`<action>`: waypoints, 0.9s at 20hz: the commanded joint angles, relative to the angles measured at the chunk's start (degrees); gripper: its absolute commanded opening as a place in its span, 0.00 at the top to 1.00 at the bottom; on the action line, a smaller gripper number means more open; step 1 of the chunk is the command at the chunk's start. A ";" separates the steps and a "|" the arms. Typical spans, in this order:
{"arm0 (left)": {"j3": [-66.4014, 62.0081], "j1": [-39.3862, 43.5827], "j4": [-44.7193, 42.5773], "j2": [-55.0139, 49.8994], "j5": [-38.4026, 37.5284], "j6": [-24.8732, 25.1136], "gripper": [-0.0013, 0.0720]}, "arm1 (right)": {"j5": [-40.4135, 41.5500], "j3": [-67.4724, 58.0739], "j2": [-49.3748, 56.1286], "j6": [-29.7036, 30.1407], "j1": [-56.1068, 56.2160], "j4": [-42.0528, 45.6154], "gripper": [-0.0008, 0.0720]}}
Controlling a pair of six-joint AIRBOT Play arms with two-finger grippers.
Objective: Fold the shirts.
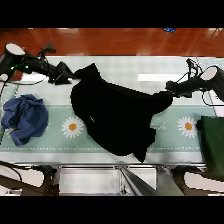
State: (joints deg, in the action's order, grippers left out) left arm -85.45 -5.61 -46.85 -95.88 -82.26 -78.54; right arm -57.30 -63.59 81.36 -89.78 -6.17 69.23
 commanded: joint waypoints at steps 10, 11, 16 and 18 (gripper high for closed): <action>51.19 9.88 3.85 20.92 9.20 0.44 0.29 | -4.44 -0.13 0.31 2.45 -0.13 -3.10 0.95; 52.65 11.85 7.54 20.81 12.35 0.46 0.29 | -4.33 -0.13 0.31 2.47 -0.13 -3.39 0.95; 54.47 21.75 16.96 20.39 22.62 0.37 0.29 | -4.33 -0.13 0.31 3.06 -0.13 -3.72 0.95; 54.62 26.64 17.14 19.89 25.46 -2.23 0.29 | -4.11 -0.13 0.31 3.28 -0.13 -4.52 0.95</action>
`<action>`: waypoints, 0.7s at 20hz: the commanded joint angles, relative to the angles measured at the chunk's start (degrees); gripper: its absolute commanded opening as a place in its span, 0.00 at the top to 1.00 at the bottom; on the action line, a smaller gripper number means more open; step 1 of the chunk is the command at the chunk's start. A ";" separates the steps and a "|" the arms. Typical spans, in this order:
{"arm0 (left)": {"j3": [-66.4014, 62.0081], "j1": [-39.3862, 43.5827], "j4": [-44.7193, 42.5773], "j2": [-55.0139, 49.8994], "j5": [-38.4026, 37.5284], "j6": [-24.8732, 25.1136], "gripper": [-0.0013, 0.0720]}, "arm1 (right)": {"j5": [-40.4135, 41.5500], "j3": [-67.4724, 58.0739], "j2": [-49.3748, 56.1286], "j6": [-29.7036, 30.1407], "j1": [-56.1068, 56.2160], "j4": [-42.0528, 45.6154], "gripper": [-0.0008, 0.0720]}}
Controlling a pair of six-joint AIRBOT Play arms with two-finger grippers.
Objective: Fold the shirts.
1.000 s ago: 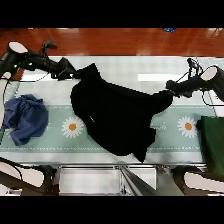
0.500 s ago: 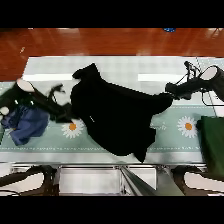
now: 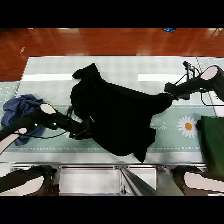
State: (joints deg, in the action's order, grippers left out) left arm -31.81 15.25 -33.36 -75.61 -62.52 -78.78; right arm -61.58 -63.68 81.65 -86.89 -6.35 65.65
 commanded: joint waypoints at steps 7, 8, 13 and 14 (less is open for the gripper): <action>0.17 10.80 10.58 -4.31 10.29 -0.59 0.48 | -0.11 -0.04 0.02 0.81 0.04 -2.34 0.95; -0.94 10.62 10.80 -4.28 10.60 0.52 0.90 | -0.28 -0.04 0.02 0.81 0.04 -2.34 0.95; -17.40 3.17 10.97 -2.25 5.49 5.97 0.96 | -0.70 -1.33 -5.53 2.80 -1.49 -4.02 0.95; -22.58 0.55 10.95 -0.90 2.86 6.16 0.96 | -1.14 -3.34 -7.82 3.21 -2.12 -4.17 0.95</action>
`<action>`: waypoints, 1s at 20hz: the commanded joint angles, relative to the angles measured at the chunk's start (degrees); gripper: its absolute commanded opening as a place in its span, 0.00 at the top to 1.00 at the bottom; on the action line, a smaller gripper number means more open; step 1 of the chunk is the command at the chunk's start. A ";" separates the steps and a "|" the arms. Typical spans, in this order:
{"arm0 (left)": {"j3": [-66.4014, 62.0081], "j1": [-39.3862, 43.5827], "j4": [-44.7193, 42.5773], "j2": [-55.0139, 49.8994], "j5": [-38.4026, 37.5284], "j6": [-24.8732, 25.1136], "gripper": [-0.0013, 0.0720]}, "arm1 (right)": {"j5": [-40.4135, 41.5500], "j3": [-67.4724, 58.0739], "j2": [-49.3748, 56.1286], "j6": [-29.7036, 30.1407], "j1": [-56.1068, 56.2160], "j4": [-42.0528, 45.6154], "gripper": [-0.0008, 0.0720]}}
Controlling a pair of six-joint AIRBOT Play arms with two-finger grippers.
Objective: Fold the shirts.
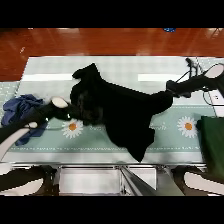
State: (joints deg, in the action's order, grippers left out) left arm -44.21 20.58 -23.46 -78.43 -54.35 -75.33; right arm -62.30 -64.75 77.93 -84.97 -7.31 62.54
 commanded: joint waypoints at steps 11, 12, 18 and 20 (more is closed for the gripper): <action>-65.96 -36.39 1.01 18.97 -15.02 0.46 0.96 | -2.64 -31.87 -33.38 2.34 -1.88 0.02 0.95; -67.47 -38.51 1.01 20.50 -16.57 0.46 0.96 | -2.62 -31.98 -36.11 2.29 -1.88 1.07 0.95; -68.08 -41.55 -10.84 30.88 -25.33 -3.96 0.96 | -7.48 -31.98 -48.24 0.28 -1.88 5.62 0.95; -68.06 -38.71 -18.29 33.73 -28.26 -5.38 0.96 | -11.34 -31.95 -49.75 -0.39 -1.90 5.51 0.95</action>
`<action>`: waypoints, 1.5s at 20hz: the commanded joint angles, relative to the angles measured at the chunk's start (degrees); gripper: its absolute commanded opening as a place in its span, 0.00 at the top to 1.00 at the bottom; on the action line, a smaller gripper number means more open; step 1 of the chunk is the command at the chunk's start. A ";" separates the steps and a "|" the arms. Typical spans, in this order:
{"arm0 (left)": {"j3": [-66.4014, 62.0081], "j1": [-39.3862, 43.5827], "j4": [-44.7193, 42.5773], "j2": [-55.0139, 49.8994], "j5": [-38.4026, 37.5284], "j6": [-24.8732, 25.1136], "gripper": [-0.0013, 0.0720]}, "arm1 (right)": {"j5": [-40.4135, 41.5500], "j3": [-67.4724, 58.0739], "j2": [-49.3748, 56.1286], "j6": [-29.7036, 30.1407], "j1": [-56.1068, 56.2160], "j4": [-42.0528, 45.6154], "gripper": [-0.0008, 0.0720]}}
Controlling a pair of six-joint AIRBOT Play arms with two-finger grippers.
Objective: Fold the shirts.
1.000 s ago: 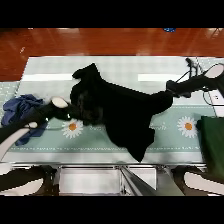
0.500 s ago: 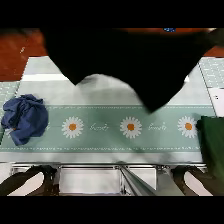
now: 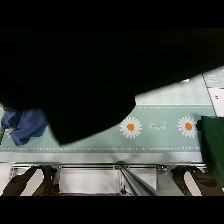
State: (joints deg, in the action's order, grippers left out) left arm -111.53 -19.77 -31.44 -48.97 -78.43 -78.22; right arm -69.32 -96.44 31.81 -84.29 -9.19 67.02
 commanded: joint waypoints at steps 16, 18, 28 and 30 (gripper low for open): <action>49.88 20.70 -21.29 -20.85 29.77 -3.32 0.96 | 10.36 30.32 25.51 3.37 0.00 -0.55 0.95; 43.04 20.79 -18.36 -32.61 31.34 -3.32 0.96 | 15.61 26.34 36.76 4.11 0.00 -2.40 0.95; 21.88 19.06 -7.17 -52.85 23.15 -3.37 0.29 | 15.61 7.93 64.59 -0.81 -1.25 -18.47 0.42; 20.41 14.08 -10.47 -52.70 12.87 -4.74 0.29 | 8.15 7.96 63.04 -0.61 -5.16 -17.90 0.42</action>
State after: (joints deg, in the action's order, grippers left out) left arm -88.79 -1.69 -40.21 -100.55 -55.02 -81.84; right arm -54.33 -87.48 93.82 -84.33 -11.25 50.87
